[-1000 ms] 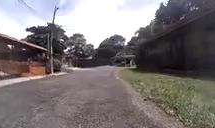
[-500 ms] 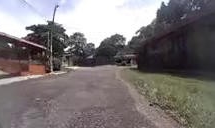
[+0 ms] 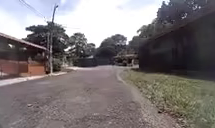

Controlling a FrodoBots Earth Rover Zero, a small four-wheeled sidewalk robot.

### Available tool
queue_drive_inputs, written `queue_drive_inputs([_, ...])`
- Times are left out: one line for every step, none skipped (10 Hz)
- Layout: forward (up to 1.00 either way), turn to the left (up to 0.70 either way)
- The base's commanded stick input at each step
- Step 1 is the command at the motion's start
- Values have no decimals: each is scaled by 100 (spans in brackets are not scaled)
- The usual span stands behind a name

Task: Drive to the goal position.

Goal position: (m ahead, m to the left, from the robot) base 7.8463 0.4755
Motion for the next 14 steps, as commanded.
queue_drive_inputs([50, 0])
queue_drive_inputs([50, 0])
queue_drive_inputs([50, 0])
queue_drive_inputs([50, 0])
queue_drive_inputs([50, 0])
queue_drive_inputs([50, 0])
queue_drive_inputs([50, 0])
queue_drive_inputs([50, 0])
queue_drive_inputs([50, 0])
queue_drive_inputs([50, 0])
queue_drive_inputs([50, 0])
queue_drive_inputs([50, 0])
queue_drive_inputs([50, 0])
queue_drive_inputs([50, 0])
